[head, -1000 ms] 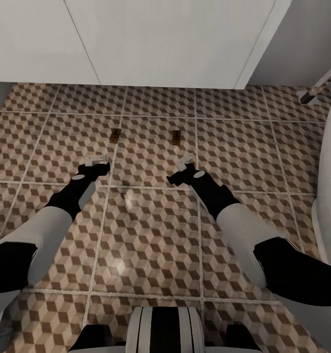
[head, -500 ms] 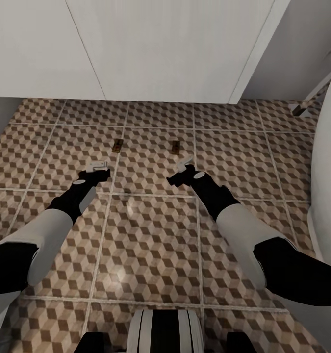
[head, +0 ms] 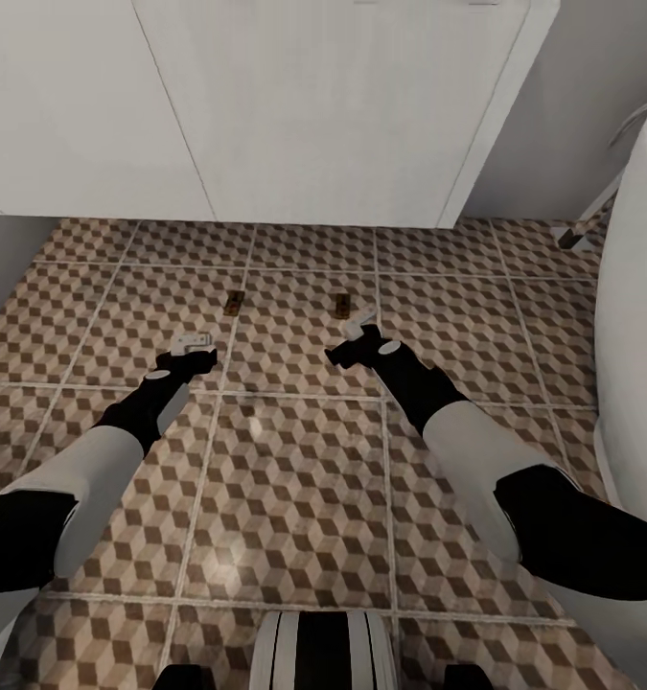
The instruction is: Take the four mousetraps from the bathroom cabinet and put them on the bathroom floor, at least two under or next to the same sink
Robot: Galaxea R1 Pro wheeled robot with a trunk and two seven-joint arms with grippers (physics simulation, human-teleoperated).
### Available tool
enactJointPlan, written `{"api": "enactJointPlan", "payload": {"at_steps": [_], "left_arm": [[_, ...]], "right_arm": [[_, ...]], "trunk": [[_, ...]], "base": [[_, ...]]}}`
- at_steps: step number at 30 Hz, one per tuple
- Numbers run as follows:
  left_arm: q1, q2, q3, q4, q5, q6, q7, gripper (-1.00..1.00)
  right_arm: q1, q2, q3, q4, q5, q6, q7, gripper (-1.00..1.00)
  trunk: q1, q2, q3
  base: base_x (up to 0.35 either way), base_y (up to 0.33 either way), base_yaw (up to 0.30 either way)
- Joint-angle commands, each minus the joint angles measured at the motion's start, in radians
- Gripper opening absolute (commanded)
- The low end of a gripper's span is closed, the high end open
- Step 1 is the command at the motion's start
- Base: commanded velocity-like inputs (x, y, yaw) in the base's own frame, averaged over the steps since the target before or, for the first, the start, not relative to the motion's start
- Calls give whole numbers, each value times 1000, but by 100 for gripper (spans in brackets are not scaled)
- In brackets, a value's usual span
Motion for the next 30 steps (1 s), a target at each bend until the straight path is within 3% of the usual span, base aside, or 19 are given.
{"api": "enactJointPlan", "payload": {"at_steps": [1,30], "left_arm": [[9,1,-9,-3,11,5,7,100],[136,-2,-10,1,13,-38,3,100]], "right_arm": [[0,0,0,8,11,-12,3,100],[3,-48,0,340,11,-292,-1,100]], "trunk": [[-1,0,3],[-14,7,116]], "base": [[0,0,0],[0,0,0]]}}
